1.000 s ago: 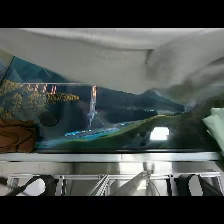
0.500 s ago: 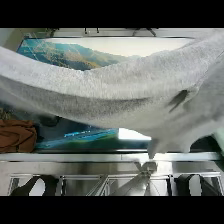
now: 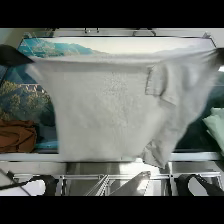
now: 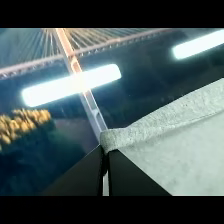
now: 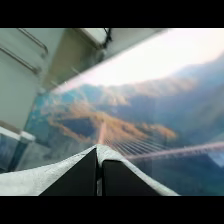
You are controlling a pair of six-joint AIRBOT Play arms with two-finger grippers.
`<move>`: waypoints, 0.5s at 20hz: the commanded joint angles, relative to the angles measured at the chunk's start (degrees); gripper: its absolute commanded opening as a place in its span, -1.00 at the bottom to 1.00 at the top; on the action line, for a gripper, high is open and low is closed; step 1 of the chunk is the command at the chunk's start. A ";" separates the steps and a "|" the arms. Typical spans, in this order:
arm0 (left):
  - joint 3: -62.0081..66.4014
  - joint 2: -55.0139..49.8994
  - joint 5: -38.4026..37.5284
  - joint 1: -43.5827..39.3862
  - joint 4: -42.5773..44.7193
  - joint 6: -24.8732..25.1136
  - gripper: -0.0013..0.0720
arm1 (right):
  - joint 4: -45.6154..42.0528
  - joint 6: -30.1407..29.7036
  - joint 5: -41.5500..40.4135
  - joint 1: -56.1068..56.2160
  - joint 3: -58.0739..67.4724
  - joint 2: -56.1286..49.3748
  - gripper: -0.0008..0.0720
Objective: Fold the shirts.
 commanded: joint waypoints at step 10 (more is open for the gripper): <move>18.36 -38.49 7.48 -8.63 3.74 -10.27 -0.92 | 3.65 -9.84 -5.99 11.47 19.80 -46.42 -0.93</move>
